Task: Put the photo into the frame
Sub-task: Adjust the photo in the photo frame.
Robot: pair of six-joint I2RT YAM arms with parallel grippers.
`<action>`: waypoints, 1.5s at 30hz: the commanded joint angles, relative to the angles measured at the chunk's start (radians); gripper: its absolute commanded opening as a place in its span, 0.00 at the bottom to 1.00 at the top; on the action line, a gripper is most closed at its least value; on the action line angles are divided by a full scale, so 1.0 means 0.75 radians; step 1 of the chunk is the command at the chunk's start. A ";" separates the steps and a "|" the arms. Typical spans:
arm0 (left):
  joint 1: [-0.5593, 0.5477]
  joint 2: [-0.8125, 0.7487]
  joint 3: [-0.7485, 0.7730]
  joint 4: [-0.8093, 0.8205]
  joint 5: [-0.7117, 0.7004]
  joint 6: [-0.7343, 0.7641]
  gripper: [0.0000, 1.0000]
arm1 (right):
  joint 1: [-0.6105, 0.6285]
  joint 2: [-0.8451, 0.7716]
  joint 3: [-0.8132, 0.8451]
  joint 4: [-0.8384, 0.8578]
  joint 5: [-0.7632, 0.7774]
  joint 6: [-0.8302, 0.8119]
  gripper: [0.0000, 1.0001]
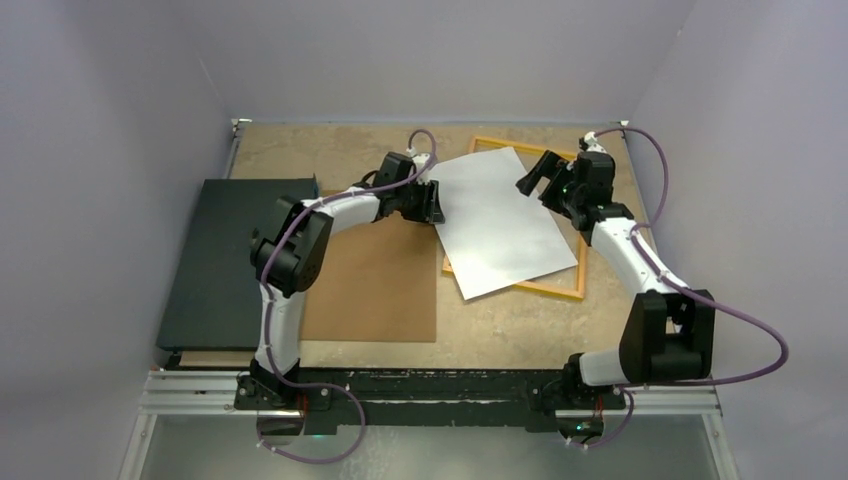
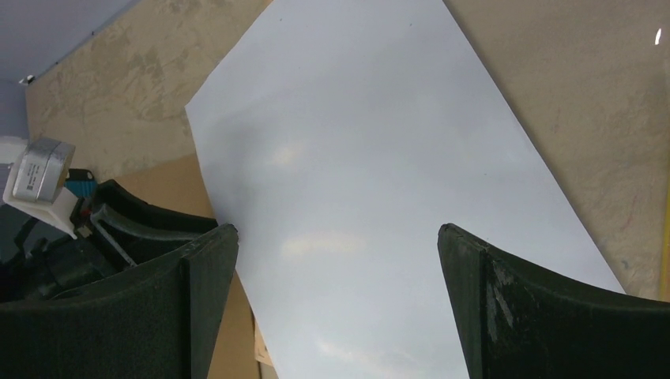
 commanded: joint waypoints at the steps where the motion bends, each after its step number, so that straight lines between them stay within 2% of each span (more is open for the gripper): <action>1: 0.012 0.038 0.089 0.026 -0.028 -0.012 0.42 | -0.007 -0.080 -0.025 0.038 -0.029 -0.023 0.99; 9: 0.026 0.047 0.178 0.038 0.015 -0.053 0.40 | -0.017 -0.107 -0.056 0.034 -0.018 -0.037 0.99; 23: 0.067 0.086 0.228 0.067 0.047 -0.091 0.23 | -0.031 -0.107 -0.059 0.031 -0.021 -0.033 0.99; 30: 0.069 0.155 0.344 -0.006 0.043 -0.063 0.01 | -0.040 -0.105 -0.056 0.026 -0.025 -0.042 0.99; 34: 0.069 0.182 0.429 -0.081 0.048 -0.025 0.00 | -0.058 -0.097 -0.031 0.002 -0.006 -0.064 0.99; 39: 0.072 0.175 0.492 -0.196 0.036 0.081 0.00 | -0.114 -0.039 0.049 -0.076 0.142 -0.088 0.99; 45: 0.091 0.151 0.505 -0.300 0.094 0.151 0.00 | -0.215 0.058 0.098 0.007 0.247 -0.043 0.99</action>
